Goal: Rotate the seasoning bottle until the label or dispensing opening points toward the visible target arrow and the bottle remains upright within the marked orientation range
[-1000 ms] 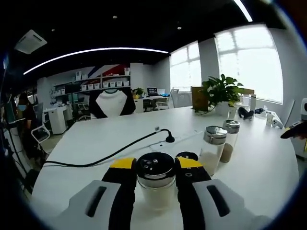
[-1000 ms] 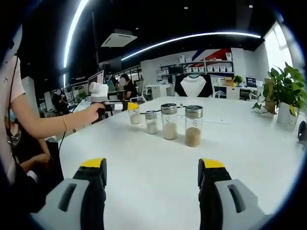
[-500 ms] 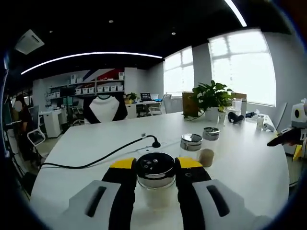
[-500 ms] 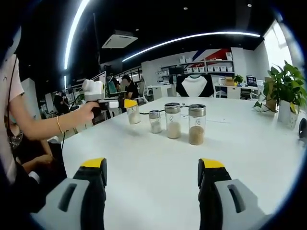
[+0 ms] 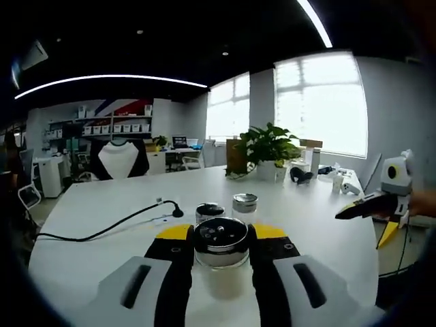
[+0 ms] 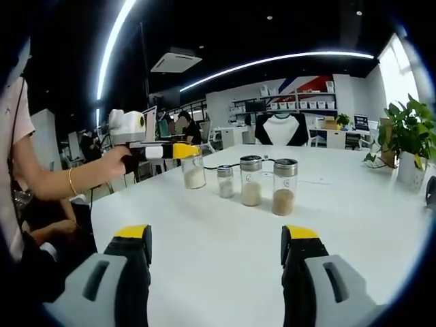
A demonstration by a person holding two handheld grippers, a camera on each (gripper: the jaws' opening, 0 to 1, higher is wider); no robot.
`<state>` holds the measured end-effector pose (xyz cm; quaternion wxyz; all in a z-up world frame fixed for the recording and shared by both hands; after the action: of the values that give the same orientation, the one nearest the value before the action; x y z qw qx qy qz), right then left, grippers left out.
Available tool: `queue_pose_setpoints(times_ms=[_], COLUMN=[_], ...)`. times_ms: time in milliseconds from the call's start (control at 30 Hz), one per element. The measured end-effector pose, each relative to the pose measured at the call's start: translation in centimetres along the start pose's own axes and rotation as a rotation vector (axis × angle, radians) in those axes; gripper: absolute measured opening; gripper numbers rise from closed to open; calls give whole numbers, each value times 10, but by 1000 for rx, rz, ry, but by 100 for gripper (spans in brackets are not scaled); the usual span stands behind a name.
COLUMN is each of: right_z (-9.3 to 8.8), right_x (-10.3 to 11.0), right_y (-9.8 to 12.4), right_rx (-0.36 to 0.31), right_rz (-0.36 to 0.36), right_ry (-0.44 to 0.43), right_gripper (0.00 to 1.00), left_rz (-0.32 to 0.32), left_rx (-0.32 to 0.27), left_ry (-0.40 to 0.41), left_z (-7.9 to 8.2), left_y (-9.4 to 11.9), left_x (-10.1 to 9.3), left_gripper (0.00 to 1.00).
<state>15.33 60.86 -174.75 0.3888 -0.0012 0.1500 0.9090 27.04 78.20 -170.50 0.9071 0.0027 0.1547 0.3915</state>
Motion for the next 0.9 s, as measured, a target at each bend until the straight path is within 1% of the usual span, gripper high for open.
queue_pose_setpoints(times_ms=[100,133,267,300,333,367,400,467,600,633,667,800,900], right_z=[1,0,1,2,2,2,3,4,8,8,9,9,9], right_x=[1,2,4,5,6,7,8,9,13,14,15,18,21], right_y=[2,3,5,5,5,4,4,3,1,1,1,2,1], right_rx=[-4,-3,-7,-10,-11,-11,-10,-13,-24,-24,-25,-26,-29], right_rz=[-1,-1,0,1,3,5,10,13,22,24,23,31,37], right_ry=[-1,0,0,-1,-3,-3,2,6,11,15,22,24,19], right_gripper=[78,78,77,77,77,77,77,77,77,76,75,75,74], left_rz=[-62,-96,-164,-172,-177,-196,-217,-249,-305,-351,-359,-392,-429], left_rx=[18,28,48,61,87,97,99,107,108,115,114,120,117], left_ry=[3,-5,-51,-45,-34,-53,-73,-72,-66,-99,-109,-90,-93], left_z=[-3,-3,0,0,-3,-4,-6,-9,-12,-13,-14,-16,-15], left_y=[-3,-4,-3,-4,-4,-4,-4,-4,-5,-4,-3,-1,3], left_x=[-17,-25,-47,-52,-58,-64,-73,-87,-108,-117,-122,-132,-146], left_gripper=[33,33,33,33,33,33,33,33,33,33,33,33,33])
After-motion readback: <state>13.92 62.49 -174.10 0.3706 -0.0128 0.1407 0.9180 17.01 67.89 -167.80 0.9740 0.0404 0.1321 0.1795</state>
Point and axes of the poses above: the point that each gripper's makers call its tool centre point, and the gripper's own axes: y roughly backward along the fingers, x roughly to its left, z roughly out of its top, the point moved 3 cm from there along y, roughly backward along the fingers, and after that the axes turned 14 degrees about y, right-handed, at the moved point
